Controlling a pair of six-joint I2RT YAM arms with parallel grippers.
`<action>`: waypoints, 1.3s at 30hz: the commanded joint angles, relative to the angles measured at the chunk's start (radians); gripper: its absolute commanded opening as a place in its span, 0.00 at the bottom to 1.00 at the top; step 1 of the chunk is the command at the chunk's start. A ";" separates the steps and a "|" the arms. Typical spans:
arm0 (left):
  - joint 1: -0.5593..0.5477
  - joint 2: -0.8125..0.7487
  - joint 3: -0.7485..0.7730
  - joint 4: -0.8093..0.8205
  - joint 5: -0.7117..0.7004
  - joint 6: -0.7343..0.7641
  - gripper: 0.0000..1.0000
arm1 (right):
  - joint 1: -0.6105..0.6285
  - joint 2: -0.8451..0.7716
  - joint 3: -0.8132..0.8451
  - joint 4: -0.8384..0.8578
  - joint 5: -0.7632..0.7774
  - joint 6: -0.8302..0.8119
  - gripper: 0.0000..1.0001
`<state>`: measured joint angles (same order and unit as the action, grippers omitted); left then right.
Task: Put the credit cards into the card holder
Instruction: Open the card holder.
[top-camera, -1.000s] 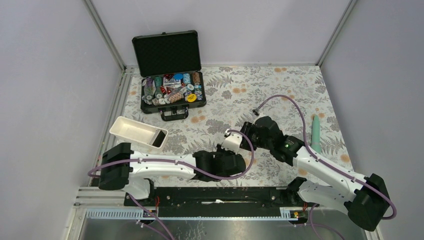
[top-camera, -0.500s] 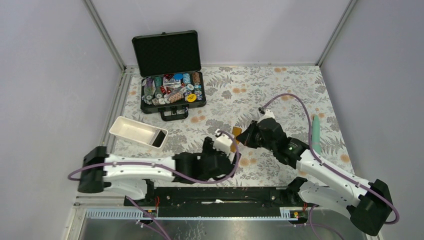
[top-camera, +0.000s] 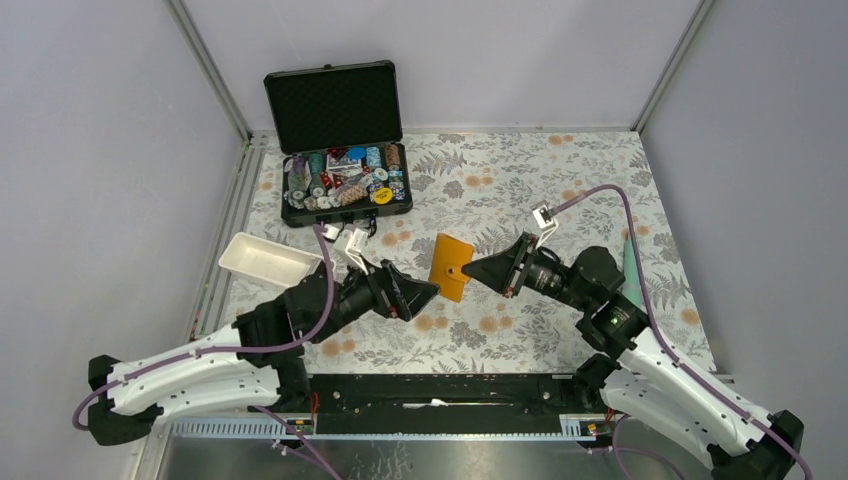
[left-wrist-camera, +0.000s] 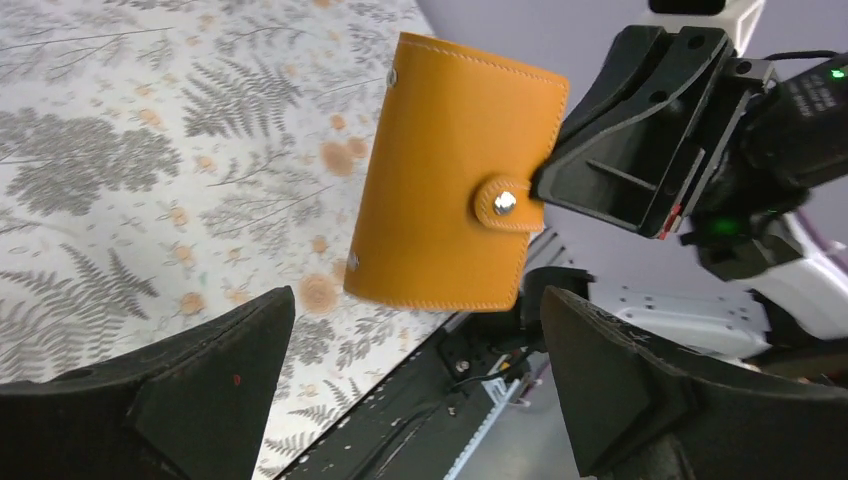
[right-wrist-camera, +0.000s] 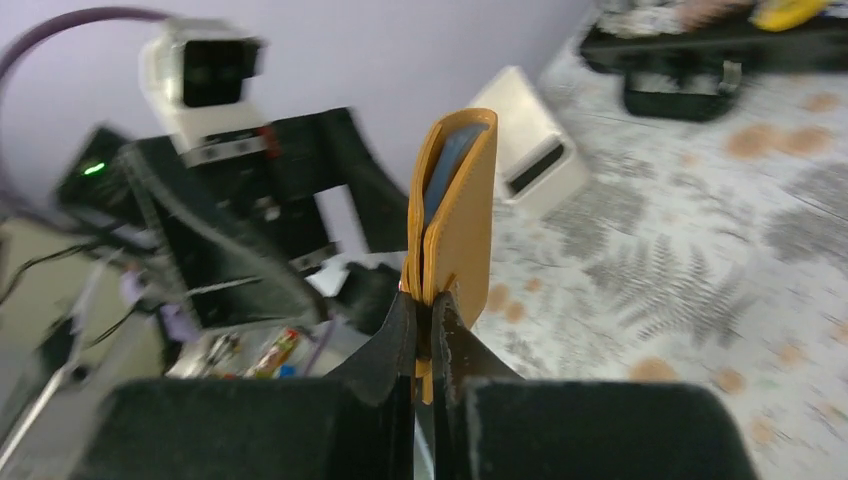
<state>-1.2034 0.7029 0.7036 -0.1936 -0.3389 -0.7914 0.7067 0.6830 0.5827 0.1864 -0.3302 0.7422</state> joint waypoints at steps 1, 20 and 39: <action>0.016 0.009 0.019 0.088 0.190 0.020 0.99 | -0.003 0.002 -0.009 0.308 -0.278 0.111 0.00; 0.024 -0.031 -0.110 0.437 0.400 -0.059 0.50 | -0.003 0.003 -0.034 0.475 -0.371 0.227 0.00; 0.261 0.070 -0.031 0.095 0.723 0.015 0.00 | -0.003 -0.113 0.132 -0.252 -0.209 -0.206 0.71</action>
<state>-0.9470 0.7334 0.6025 -0.0631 0.2314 -0.8268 0.7040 0.5381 0.6346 0.0360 -0.4625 0.6544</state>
